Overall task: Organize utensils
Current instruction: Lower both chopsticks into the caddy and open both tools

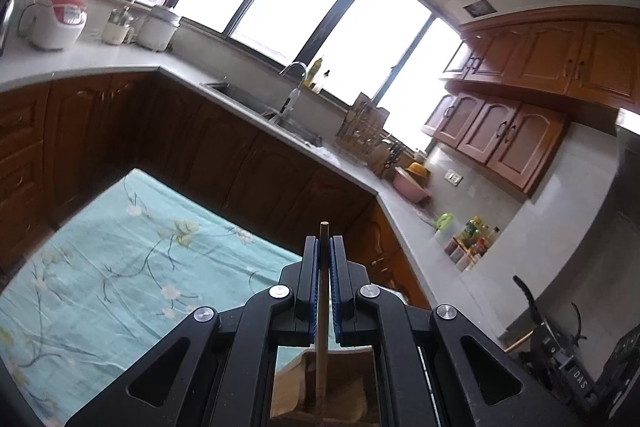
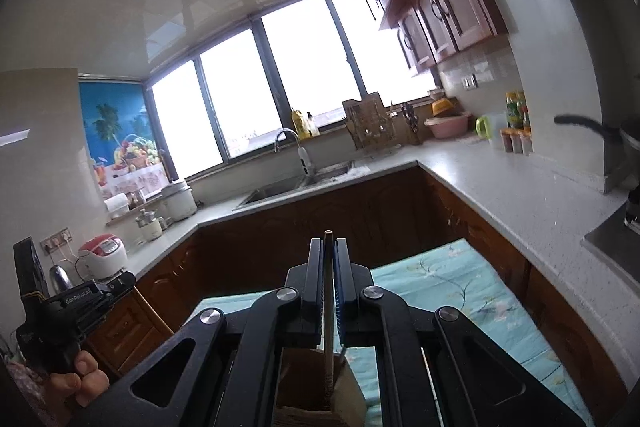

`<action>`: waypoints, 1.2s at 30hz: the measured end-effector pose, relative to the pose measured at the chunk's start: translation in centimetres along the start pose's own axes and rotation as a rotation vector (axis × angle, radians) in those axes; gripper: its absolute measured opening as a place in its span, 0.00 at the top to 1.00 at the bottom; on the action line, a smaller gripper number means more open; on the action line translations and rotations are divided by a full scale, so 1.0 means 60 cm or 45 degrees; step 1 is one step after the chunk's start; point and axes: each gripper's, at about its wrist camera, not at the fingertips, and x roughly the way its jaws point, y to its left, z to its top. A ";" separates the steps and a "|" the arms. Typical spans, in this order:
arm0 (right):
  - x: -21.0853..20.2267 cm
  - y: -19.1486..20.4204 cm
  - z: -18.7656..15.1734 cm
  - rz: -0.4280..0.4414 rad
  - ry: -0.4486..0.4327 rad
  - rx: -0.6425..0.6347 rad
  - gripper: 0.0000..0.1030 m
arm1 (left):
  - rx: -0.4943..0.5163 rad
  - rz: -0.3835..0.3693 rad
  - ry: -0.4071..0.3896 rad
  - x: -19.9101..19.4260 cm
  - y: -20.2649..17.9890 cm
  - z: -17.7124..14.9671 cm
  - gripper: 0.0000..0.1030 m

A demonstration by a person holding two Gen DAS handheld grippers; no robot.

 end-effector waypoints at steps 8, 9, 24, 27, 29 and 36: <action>0.052 -0.020 -0.052 -0.007 0.100 0.041 0.96 | -0.026 0.006 0.051 0.048 0.009 -0.016 0.97; 0.056 -0.020 -0.057 -0.006 0.111 0.044 0.96 | -0.048 -0.015 0.056 0.052 0.010 -0.011 0.97; 0.058 -0.006 -0.041 -0.011 0.069 0.004 0.96 | 0.017 -0.042 -0.109 0.072 0.008 0.004 0.97; 0.073 -0.010 -0.051 -0.013 0.089 0.015 0.96 | 0.042 -0.017 -0.077 0.093 0.001 -0.030 0.97; 0.079 -0.013 -0.058 -0.011 0.101 0.023 0.96 | 0.058 -0.007 -0.055 0.098 -0.004 -0.050 0.97; 0.094 -0.019 -0.086 0.006 0.171 0.036 0.96 | 0.101 0.002 0.035 0.096 -0.011 -0.062 0.97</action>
